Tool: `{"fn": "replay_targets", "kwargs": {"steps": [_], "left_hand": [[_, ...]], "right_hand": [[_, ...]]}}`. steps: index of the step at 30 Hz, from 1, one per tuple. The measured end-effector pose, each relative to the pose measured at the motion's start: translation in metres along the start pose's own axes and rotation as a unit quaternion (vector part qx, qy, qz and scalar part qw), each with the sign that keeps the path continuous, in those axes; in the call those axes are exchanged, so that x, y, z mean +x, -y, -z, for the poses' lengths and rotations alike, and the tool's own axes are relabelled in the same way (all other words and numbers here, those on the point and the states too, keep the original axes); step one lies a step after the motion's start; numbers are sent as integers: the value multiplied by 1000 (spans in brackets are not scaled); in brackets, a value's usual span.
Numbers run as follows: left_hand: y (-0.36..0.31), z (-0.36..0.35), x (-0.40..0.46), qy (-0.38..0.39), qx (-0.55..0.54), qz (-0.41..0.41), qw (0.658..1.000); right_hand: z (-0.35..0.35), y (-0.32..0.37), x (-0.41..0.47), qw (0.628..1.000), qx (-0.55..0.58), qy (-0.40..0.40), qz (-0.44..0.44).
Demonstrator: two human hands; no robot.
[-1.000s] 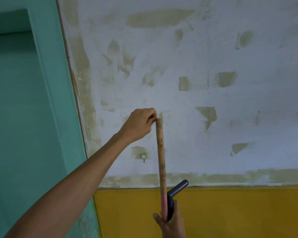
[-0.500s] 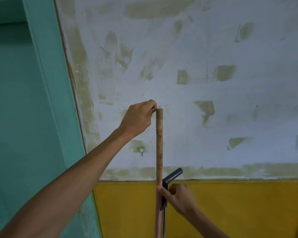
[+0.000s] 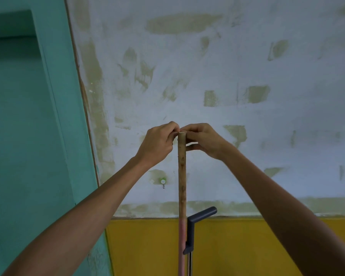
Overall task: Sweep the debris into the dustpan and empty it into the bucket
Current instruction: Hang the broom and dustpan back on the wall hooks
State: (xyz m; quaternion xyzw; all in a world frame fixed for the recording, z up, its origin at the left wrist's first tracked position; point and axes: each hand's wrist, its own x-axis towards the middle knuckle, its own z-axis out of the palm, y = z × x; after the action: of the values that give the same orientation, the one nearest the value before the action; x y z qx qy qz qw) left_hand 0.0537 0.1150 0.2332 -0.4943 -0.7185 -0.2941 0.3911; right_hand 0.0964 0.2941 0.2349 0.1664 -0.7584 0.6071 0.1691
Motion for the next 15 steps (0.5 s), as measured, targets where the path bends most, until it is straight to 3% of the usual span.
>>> {"fn": "replay_targets", "kwargs": {"steps": [5,11,15], "left_hand": [[1,16,-3,25,-5,-26,999],[3,22,-3,68,4,-53,996],[4,22,-5,88,32,-79,993]], "right_hand": [[16,8,12,987,-1,138,-77],[15,15,13,966,-48,227,-112],[15,19,16,959,-90,243,-113]]}}
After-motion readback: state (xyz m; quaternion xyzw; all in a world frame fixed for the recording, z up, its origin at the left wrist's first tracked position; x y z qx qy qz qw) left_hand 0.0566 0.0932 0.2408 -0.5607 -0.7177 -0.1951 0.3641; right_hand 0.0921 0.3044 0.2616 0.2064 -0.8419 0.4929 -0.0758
